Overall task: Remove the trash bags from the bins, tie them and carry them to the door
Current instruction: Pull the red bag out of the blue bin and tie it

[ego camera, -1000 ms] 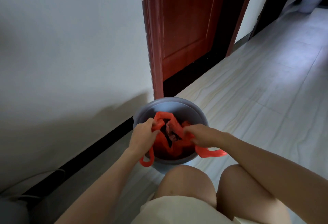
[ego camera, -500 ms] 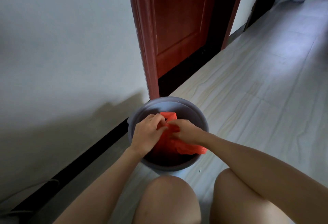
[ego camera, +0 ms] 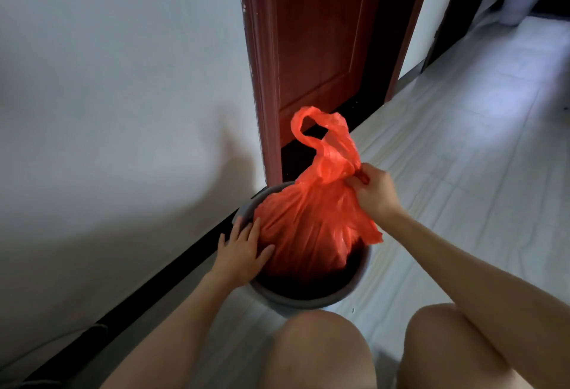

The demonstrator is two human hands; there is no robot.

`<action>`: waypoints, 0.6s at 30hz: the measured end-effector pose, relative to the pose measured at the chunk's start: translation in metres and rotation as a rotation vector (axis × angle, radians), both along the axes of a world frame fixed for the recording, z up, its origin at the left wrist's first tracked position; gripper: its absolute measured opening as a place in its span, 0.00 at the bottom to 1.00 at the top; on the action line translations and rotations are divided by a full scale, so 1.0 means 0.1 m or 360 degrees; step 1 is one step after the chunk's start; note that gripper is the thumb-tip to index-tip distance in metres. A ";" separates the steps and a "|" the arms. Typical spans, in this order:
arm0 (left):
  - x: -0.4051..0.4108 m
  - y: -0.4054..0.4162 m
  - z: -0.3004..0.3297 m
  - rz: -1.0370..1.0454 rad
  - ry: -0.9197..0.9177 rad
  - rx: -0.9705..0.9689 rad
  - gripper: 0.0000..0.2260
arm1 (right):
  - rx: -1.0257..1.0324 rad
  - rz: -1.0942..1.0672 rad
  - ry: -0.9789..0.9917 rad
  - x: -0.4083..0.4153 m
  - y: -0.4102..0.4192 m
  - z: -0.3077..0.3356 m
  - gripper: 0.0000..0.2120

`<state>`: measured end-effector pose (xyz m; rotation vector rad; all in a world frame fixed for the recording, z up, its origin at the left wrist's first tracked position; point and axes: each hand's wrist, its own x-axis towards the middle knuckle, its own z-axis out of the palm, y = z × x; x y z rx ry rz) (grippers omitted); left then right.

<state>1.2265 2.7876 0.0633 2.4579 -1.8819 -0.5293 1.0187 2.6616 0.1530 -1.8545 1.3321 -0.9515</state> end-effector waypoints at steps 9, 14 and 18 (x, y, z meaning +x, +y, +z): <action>-0.23 -0.63 1.01 -0.0076 0.0127 -0.0651 0.24 | -0.0370 -0.0195 -0.0142 -0.38 -0.09 1.12 0.03; -0.76 -0.93 1.48 -0.0161 0.0456 -0.0843 0.24 | -0.0427 -0.0251 -0.0043 -0.88 -0.12 1.46 0.07; -1.50 -1.02 1.80 -0.0151 0.1219 -0.0803 0.22 | -0.0348 -0.0276 0.0146 -1.37 -0.05 1.44 0.19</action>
